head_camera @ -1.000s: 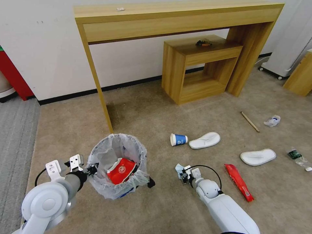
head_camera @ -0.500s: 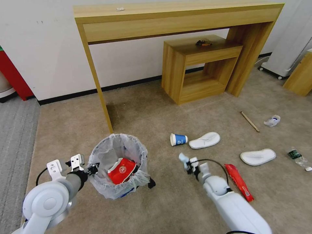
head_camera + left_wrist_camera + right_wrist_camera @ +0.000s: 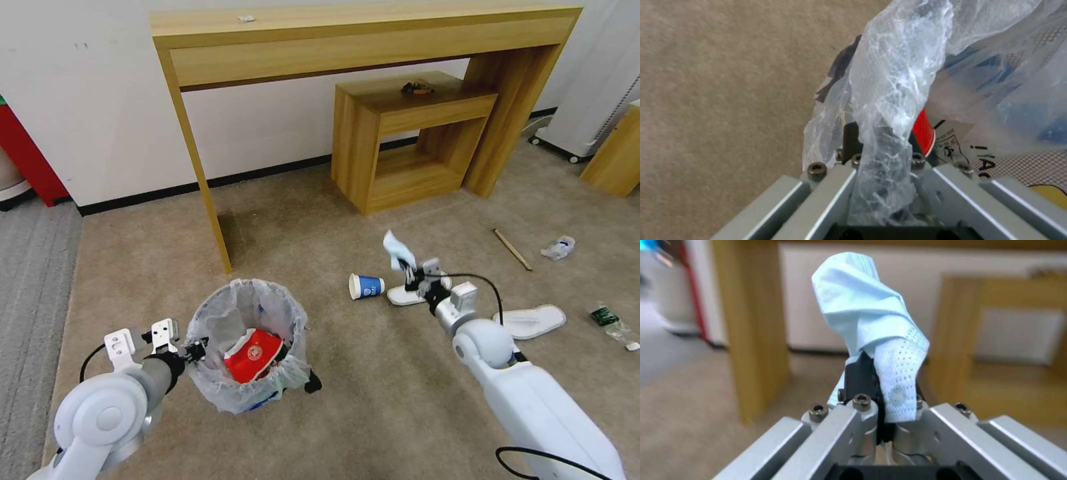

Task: Pick up the trash bin and place the garbage on the floor into it.

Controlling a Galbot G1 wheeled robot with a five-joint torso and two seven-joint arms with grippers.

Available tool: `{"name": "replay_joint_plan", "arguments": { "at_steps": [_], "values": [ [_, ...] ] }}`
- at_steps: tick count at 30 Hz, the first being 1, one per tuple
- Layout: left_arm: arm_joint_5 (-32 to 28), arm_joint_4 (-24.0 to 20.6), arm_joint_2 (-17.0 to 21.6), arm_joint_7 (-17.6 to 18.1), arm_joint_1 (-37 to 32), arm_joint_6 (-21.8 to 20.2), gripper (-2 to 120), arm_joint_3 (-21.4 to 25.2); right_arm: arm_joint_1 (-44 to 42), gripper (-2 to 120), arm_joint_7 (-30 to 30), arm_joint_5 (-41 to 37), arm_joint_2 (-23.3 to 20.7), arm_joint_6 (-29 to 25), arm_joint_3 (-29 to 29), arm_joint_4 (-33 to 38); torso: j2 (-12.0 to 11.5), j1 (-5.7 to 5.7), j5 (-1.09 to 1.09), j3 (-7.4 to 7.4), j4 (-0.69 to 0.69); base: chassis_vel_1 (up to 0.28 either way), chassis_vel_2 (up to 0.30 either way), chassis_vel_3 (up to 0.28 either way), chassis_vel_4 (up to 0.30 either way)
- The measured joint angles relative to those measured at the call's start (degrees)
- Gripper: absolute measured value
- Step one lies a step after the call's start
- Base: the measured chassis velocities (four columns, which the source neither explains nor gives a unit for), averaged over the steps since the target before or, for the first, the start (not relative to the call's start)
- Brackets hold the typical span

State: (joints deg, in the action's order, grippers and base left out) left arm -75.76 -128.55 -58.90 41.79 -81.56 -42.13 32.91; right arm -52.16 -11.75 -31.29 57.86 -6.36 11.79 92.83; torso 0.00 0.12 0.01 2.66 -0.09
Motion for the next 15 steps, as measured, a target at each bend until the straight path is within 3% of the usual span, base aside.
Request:
{"name": "replay_joint_plan", "arguments": {
  "at_steps": [6,15],
  "values": [
    [-1.7,-0.5,-0.3,0.1,1.2,0.0,0,-2.2,2.2,0,-11.9,-6.1,1.0,-8.2,-5.1,-1.0,0.0,0.0,-0.01,0.0,0.0,0.0,0.0,0.0,0.0],
    [-2.0,-0.1,-1.2,-0.6,2.9,0.0,0,-3.4,4.7,0,-19.3,-8.2,3.5,-11.9,-13.1,-3.2,0.0,0.01,-0.01,0.0,0.0,0.0,0.0,0.0,0.0]
  ]
}}
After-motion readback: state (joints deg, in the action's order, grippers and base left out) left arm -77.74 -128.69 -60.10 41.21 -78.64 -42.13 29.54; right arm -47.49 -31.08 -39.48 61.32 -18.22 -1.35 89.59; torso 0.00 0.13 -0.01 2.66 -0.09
